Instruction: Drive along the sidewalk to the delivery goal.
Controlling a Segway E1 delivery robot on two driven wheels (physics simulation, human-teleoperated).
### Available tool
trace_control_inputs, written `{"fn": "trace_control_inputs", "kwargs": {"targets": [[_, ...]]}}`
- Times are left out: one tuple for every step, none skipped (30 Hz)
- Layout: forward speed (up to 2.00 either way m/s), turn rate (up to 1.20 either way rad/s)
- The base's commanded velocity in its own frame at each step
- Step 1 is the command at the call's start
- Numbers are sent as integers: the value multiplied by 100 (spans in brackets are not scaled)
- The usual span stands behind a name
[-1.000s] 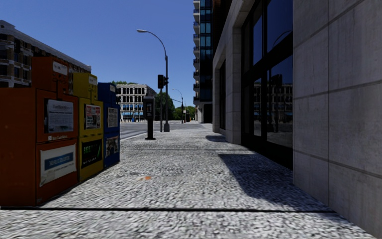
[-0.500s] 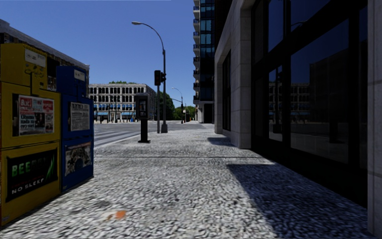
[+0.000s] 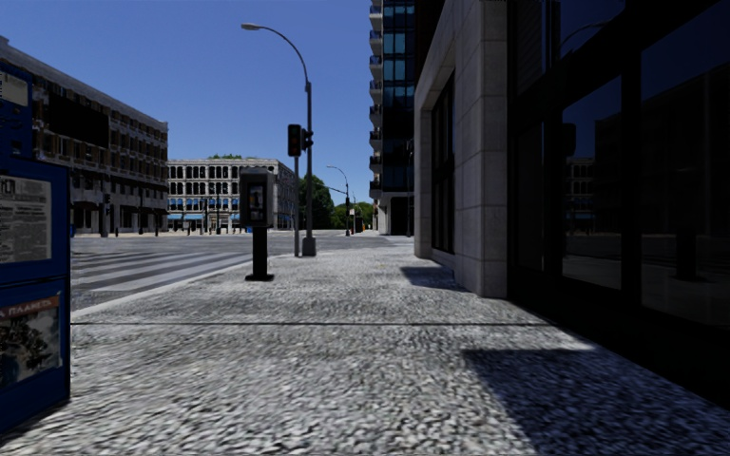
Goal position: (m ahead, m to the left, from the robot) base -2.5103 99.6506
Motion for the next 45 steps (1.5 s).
{"fn": "trace_control_inputs", "kwargs": {"targets": [[200, 0], [200, 0], [200, 0], [200, 2], [200, 5], [200, 6], [200, 7], [200, 7], [200, 7], [200, 6], [200, 0], [200, 0], [200, 0], [200, 0], [200, 0], [200, 0], [200, 0], [200, 0], [200, 0], [200, 0], [200, 0], [200, 0], [200, 0], [200, 0], [200, 0], [200, 0], [200, 0], [200, 0], [200, 0], [200, 0], [200, 0], [200, 0], [200, 0], [200, 0], [200, 0], [200, 0], [200, 0], [200, 0], [200, 0], [200, 0], [200, 0], [200, 0], [200, 0], [200, 0], [200, 0]]}}
